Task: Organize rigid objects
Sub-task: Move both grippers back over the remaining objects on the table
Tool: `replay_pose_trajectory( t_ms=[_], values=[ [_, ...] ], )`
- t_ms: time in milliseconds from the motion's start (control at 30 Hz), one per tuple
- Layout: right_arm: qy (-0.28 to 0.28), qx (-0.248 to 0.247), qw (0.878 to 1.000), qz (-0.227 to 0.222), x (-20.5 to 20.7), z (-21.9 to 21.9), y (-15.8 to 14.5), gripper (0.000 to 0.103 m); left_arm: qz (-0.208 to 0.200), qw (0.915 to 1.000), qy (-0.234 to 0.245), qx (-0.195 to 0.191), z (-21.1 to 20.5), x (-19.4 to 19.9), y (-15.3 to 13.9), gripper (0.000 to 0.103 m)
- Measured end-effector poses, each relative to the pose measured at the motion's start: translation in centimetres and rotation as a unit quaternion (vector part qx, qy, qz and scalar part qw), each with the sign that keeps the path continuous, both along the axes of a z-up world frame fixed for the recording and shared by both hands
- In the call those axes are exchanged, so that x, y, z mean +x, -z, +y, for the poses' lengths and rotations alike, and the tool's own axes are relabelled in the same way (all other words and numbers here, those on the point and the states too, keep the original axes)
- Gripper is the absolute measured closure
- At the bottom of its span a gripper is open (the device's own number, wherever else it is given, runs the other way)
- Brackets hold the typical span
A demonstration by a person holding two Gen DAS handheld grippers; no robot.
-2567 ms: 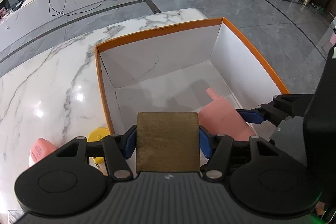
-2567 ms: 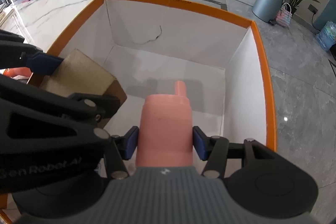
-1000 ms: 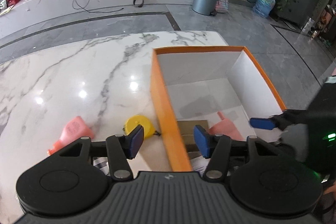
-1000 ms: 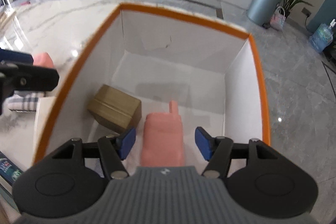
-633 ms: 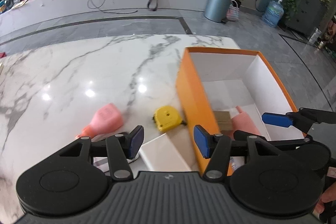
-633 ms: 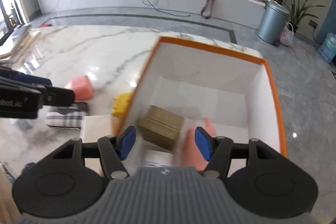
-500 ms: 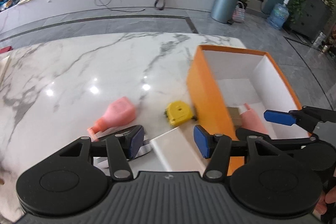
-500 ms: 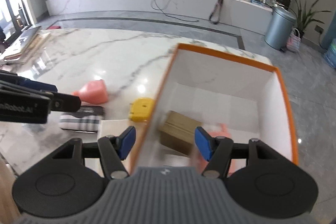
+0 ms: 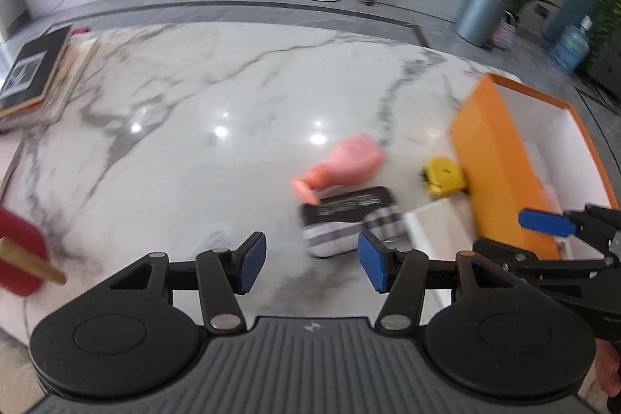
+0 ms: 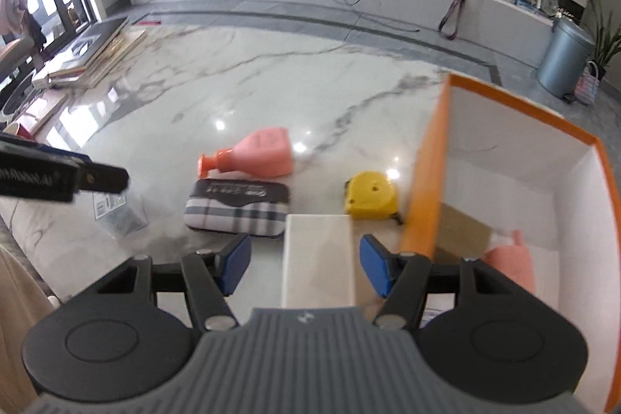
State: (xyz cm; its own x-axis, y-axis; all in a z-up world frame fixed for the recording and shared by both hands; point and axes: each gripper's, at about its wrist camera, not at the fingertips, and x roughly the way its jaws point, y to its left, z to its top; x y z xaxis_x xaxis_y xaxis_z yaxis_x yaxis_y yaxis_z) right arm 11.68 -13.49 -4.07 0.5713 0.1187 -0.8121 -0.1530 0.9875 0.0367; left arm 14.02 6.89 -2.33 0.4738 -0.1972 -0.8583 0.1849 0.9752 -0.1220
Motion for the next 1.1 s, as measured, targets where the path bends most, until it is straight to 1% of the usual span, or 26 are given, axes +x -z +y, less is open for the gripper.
replay_pose_trajectory(
  t_ms=[67, 133, 167, 267, 333, 400, 567, 667, 767, 833, 933, 1100],
  values=[
    [-0.004, -0.004, 1.000, 0.007, 0.6, 0.9, 0.6, 0.041, 0.001, 0.9999, -0.011, 0.002, 1.3, 0.3, 0.1, 0.038],
    [-0.007, -0.007, 1.000, 0.014, 1.1, 1.6, 1.2, 0.041, 0.015, 0.9997, -0.018, 0.012, 2.4, 0.8, 0.6, 0.038],
    [-0.009, -0.008, 1.000, 0.017, 1.4, 1.9, 1.4, 0.041, 0.018, 0.9994, -0.026, 0.014, 2.9, 1.1, 0.9, 0.034],
    [-0.016, -0.012, 0.999, 0.025, 2.2, 2.9, 2.0, 0.041, 0.038, 0.9967, -0.068, 0.023, 4.4, 1.8, 2.0, 0.030],
    [-0.021, -0.014, 0.999, 0.029, 2.9, 3.5, 2.3, 0.041, 0.056, 0.9942, -0.092, 0.007, 5.5, 2.3, 2.9, 0.026],
    [-0.026, -0.018, 0.999, 0.031, 3.5, 4.2, 2.6, 0.041, 0.075, 0.9909, -0.111, -0.007, 6.1, 2.8, 3.8, 0.026],
    [-0.038, -0.028, 0.998, 0.034, 4.8, 5.4, 3.2, 0.041, 0.116, 0.9796, -0.162, -0.023, 7.1, 3.6, 6.0, 0.026],
    [-0.043, -0.032, 0.998, 0.035, 5.3, 5.8, 3.5, 0.041, 0.133, 0.9763, -0.166, -0.040, 7.1, 3.8, 6.9, 0.026],
    [-0.048, -0.035, 0.997, 0.038, 5.8, 6.0, 3.8, 0.041, 0.142, 0.9749, -0.167, -0.039, 6.9, 4.1, 7.5, 0.027],
    [-0.054, -0.038, 0.997, 0.038, 6.1, 6.2, 4.0, 0.041, 0.150, 0.9747, -0.163, -0.030, 6.5, 4.4, 7.9, 0.028],
    [-0.061, -0.046, 0.996, 0.036, 6.5, 6.3, 4.3, 0.040, 0.151, 0.9757, -0.157, -0.025, 6.2, 4.7, 8.2, 0.036],
    [-0.071, -0.057, 0.995, 0.036, 7.5, 6.5, 4.8, 0.040, 0.139, 0.9781, -0.153, -0.021, 5.8, 5.2, 8.1, 0.038]
  ],
)
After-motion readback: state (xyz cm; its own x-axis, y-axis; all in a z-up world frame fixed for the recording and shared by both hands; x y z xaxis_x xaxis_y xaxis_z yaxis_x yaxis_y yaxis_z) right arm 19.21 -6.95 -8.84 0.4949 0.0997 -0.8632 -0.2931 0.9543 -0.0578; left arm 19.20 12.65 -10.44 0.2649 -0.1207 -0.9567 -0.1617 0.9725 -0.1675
